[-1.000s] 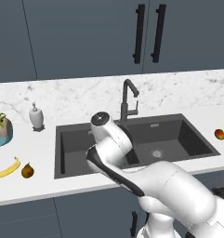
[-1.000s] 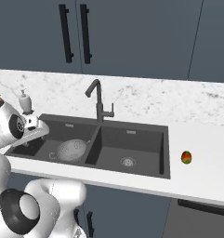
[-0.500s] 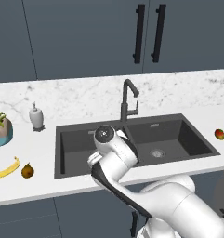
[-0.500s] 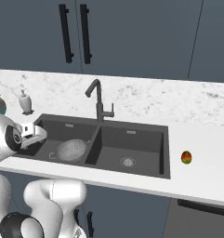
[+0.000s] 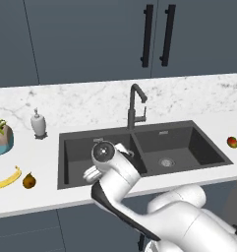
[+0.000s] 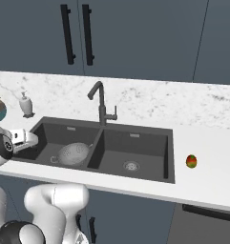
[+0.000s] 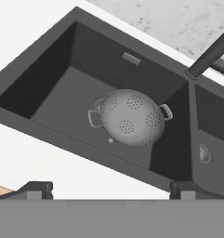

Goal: Put the colander in the sink, put the pear, banana, mango in the colander, and turn on the sink faucet and pour water over the colander.

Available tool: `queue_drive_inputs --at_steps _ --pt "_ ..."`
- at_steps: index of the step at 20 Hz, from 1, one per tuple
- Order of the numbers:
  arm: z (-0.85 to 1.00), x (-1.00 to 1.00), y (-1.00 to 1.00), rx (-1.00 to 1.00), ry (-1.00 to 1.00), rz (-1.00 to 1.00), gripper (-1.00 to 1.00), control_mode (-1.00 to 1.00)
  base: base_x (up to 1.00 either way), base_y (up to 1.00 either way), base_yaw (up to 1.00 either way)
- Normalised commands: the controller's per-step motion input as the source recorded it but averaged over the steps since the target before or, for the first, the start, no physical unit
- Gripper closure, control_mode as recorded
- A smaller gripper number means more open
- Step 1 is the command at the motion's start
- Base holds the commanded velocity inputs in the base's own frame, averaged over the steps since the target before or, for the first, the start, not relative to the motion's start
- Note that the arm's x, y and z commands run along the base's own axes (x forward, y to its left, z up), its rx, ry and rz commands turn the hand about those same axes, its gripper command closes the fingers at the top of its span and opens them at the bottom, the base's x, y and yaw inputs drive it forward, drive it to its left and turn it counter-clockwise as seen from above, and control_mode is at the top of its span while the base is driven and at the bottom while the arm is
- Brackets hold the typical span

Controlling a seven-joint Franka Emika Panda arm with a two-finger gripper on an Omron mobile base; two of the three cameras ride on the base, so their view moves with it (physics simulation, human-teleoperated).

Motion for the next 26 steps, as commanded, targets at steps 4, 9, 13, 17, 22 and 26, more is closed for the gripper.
queue_drive_inputs --at_steps 4,9,13,17,22,26 --pt "0.22 -0.07 0.55 0.09 0.0 0.0 -1.0 -1.0 0.0 0.0 0.0" --pt "0.28 0.0 0.5 0.15 0.0 0.04 -1.0 -1.0 0.0 0.0 0.0" --pt "0.1 0.0 0.52 0.27 0.04 0.07 -1.0 -1.0 0.0 0.0 0.0" --pt "0.11 0.0 0.49 0.32 0.03 0.07 -1.0 -1.0 0.0 0.0 0.0" --pt "0.15 0.0 0.45 0.29 0.01 0.01 -1.0 -1.0 0.0 0.0 0.0" --pt "0.07 0.0 0.48 0.24 0.04 0.0 -1.0 -1.0 0.0 0.0 0.0"
